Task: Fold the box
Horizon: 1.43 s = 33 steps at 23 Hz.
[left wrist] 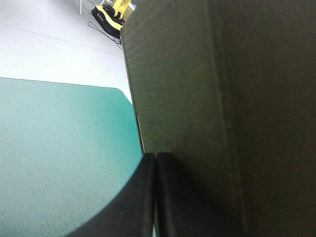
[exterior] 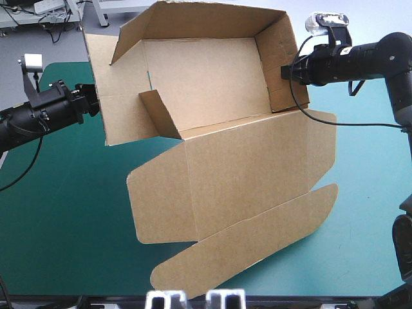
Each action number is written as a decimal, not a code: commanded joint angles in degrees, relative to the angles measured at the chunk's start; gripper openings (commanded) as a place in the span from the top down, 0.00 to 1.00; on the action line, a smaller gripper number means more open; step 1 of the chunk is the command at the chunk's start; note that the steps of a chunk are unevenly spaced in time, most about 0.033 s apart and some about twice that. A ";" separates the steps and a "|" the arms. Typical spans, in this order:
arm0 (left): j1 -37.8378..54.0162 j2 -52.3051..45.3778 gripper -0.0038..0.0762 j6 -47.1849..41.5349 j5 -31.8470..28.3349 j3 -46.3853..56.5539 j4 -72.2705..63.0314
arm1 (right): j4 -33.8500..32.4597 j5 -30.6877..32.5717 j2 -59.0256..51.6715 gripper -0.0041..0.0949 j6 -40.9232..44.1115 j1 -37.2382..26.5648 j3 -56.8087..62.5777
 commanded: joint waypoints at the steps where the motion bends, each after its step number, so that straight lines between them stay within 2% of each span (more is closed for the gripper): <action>1: -0.42 -1.65 0.96 -0.06 4.60 -1.75 -5.17 | 3.15 -4.26 -2.78 0.97 -0.08 -0.13 -1.86; 9: -0.42 -1.65 0.95 -1.59 4.60 -1.75 -5.17 | 1.11 -4.86 -2.78 0.97 -0.08 -0.13 -1.86; 12: -0.42 -1.65 0.79 -3.33 4.60 -1.75 -5.17 | -0.09 -5.27 -2.78 0.97 -0.08 -0.13 -1.86; 13: -0.42 -1.65 0.68 -3.33 4.60 -1.75 -5.17 | -0.11 -5.79 -2.78 0.97 -0.08 -0.13 -1.86; 14: -0.52 -1.65 0.64 -3.33 4.60 -1.75 -5.17 | -0.11 -6.02 -2.78 0.97 -0.08 -0.13 -1.86; 15: -1.08 -1.65 0.55 -3.33 4.60 -1.75 -5.17 | -0.11 -6.20 -2.78 0.97 -0.08 -0.13 -1.86; 17: -3.75 -1.65 0.50 -3.33 4.60 -1.75 -5.17 | -0.11 -6.67 -2.78 0.97 -0.08 -0.13 -1.86; 24: -6.97 -1.65 0.50 -1.37 4.49 -1.75 -5.17 | -4.50 -7.44 -2.78 0.97 1.00 2.18 -1.86; 33: -7.05 -1.65 0.50 -1.37 2.08 -1.75 0.22 | -2.88 -7.91 -2.78 0.97 1.00 3.31 -1.86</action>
